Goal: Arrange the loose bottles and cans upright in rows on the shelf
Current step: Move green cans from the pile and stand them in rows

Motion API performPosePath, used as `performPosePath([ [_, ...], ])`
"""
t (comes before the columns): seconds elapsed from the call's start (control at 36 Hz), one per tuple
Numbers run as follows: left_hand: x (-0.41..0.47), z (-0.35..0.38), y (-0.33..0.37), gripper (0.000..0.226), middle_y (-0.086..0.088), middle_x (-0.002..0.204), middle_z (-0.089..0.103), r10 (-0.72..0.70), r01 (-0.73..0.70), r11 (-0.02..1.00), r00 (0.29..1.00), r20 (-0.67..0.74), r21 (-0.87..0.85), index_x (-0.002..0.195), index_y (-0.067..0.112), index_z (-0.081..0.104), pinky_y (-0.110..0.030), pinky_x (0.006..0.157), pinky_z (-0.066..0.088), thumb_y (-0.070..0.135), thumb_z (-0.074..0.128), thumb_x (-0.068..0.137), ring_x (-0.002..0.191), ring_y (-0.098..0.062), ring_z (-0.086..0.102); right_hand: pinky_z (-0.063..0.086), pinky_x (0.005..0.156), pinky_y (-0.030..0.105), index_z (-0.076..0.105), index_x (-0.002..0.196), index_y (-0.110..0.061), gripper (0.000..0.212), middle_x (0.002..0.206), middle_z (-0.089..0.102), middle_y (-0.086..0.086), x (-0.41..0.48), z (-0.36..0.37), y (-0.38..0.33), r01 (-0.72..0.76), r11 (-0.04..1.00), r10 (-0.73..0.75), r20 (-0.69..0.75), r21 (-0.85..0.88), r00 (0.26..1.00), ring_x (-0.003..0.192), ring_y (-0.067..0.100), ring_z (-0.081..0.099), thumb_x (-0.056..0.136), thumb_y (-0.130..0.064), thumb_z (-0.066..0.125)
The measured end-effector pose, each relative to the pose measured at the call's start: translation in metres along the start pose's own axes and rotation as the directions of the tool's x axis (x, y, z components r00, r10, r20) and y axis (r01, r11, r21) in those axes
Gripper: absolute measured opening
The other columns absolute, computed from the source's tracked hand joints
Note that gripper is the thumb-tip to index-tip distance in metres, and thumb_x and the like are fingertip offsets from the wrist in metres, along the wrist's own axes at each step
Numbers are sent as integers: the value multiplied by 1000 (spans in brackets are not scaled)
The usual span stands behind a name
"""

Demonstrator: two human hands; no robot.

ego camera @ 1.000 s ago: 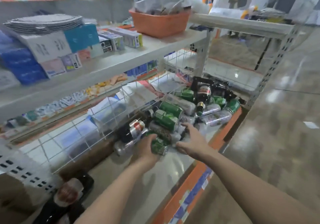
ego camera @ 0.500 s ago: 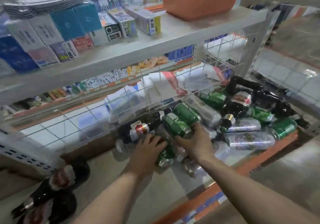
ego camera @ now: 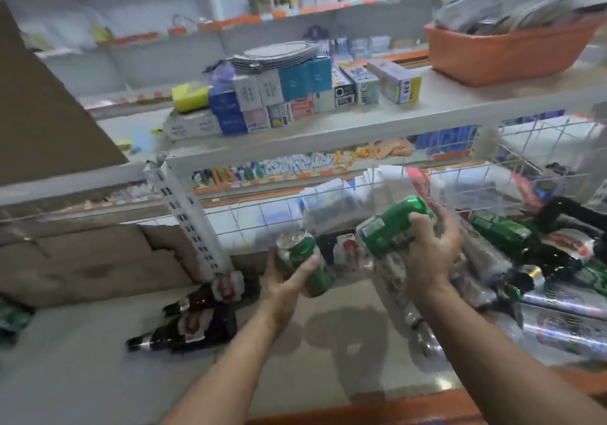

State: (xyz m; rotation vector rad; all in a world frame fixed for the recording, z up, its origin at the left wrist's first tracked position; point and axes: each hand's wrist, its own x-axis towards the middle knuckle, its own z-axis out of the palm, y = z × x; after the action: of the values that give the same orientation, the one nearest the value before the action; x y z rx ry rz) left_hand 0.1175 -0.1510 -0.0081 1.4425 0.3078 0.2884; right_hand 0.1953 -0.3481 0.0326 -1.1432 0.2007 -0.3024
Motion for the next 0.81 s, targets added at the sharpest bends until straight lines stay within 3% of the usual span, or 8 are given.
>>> performPosePath([
  [0.08, -22, -41, 24, 59, -3, 106, 72, -18, -11, 967, 994, -110, -256, 117, 22, 69, -37, 78, 59, 48, 83, 65, 100, -23, 69, 57, 62, 35, 65, 107, -10, 35, 86, 64, 11, -31, 39, -15, -336, 882, 264, 246, 329, 933, 76, 29, 65, 85, -38, 66],
  [0.14, -42, -72, 39, 82, -14, 109, 65, -32, -23, 944, 986, -162, -328, 130, 13, 60, -46, 81, 57, 53, 88, 64, 101, -31, 64, 59, 56, 33, 66, 84, -15, 27, 75, 67, 7, -61, 62, -26, -549, 794, 394, 467, 260, 792, 64, 27, 68, 93, -40, 64],
  [0.19, -70, -104, 54, 90, -19, 116, 65, -30, -45, 937, 978, -207, -348, 135, 11, 57, -49, 85, 56, 52, 89, 62, 107, -35, 64, 59, 55, 33, 67, 89, -15, 30, 83, 66, 9, -96, 81, -27, -596, 798, 437, 595, 91, 675, 66, 26, 67, 81, -42, 76],
  [0.25, -102, -138, 68, 75, -18, 113, 69, 16, -94, 953, 964, -266, -286, 126, 15, 65, -50, 86, 58, 47, 88, 61, 105, -35, 67, 60, 58, 36, 66, 103, -12, 44, 88, 66, 12, -139, 96, -22, -572, 820, 447, 652, -24, 612, 70, 26, 67, 71, -38, 81],
  [0.36, -174, -215, 92, 39, -10, 92, 68, 110, -146, 985, 941, -321, -91, 92, 21, 76, -59, 90, 54, 41, 92, 63, 89, -28, 65, 62, 65, 44, 70, 98, -10, 31, 86, 72, 16, -238, 123, -11, -435, 885, 412, 716, -166, 563, 70, 27, 72, 73, -22, 85],
  [0.44, -229, -276, 108, 19, -2, 82, 69, 127, -123, 992, 907, -402, 36, 83, 24, 76, -41, 79, 57, 25, 88, 69, 81, -20, 66, 61, 79, 50, 71, 100, -21, 36, 94, 74, 14, -308, 147, -3, -214, 935, 354, 784, -283, 510, 84, 32, 73, 70, -19, 90],
  [0.67, -345, -393, 130, 36, -14, 99, 78, 26, 13, 998, 757, -652, 56, 104, 6, 74, -38, 78, 62, 12, 90, 72, 85, -24, 74, 57, 68, 30, 67, 96, -36, 49, 90, 74, -4, -459, 192, 12, -42, 963, 267, 941, -265, 209, 80, 14, 69, 63, -8, 91],
  [0.81, -379, -434, 127, 33, -9, 94, 77, 44, 17, 997, 694, -718, 77, 107, 6, 73, -26, 64, 59, 5, 86, 76, 76, -13, 73, 60, 79, 45, 68, 98, -33, 46, 95, 76, 2, -509, 211, 32, -5, 941, 335, 929, -338, 158, 83, 22, 73, 72, -4, 90],
])
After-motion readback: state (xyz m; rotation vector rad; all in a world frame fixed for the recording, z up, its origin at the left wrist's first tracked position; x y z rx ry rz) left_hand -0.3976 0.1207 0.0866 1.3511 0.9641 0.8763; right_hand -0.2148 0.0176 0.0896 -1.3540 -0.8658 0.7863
